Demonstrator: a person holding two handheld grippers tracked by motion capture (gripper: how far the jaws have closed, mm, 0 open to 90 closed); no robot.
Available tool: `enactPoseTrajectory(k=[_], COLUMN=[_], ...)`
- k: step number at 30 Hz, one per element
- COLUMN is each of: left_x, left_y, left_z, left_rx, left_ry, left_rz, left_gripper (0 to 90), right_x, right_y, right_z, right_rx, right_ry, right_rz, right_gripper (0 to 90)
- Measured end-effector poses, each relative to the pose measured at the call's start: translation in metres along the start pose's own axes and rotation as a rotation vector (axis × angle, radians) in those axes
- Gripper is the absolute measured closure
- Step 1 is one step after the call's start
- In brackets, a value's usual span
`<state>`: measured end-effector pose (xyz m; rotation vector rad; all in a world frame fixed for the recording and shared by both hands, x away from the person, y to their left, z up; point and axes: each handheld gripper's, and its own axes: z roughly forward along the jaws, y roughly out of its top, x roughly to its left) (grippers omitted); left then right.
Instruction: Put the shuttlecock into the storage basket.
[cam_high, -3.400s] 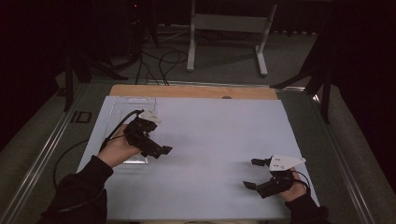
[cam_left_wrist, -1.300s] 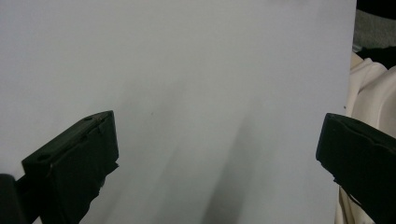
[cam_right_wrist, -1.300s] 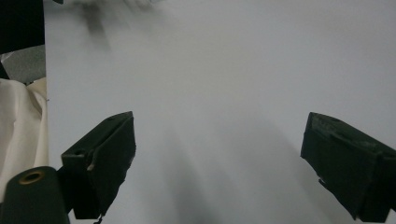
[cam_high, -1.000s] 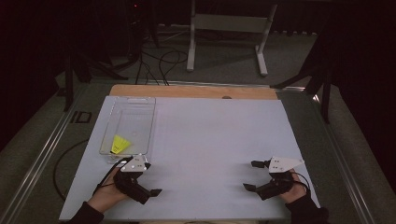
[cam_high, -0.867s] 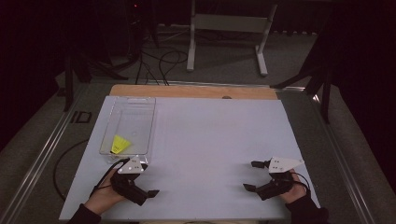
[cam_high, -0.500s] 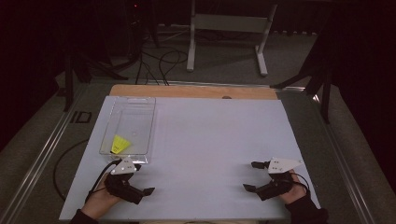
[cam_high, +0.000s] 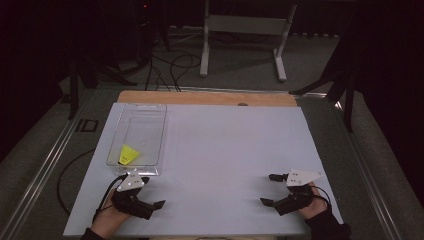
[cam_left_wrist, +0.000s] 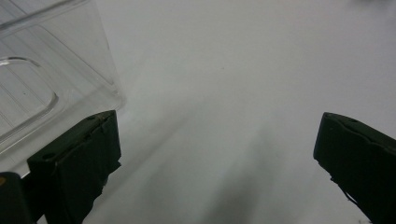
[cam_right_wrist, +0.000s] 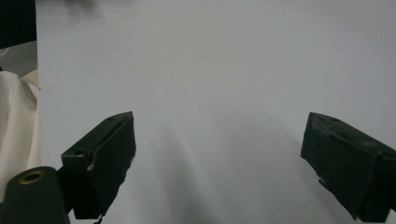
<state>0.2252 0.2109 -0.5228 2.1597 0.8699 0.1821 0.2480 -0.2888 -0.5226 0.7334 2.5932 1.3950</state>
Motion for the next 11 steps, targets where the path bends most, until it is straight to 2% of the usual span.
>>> enactPoseTrajectory(k=[6,11], left_x=[-0.0031,-0.0032], left_y=[0.0009,0.0012], left_z=[0.0054,0.0057], left_rx=[0.026,0.018], left_ry=[0.01,0.001], left_rz=[0.007,-0.002], left_gripper=[1.2,1.2], right_x=[-0.0003,-0.0008], right_y=[-0.0005,-0.0006], right_z=[0.0008,-0.0001], right_rx=[0.005,0.007], right_ry=[-0.005,-0.011], right_rz=[-0.001,0.001], right_gripper=[10.4,10.4])
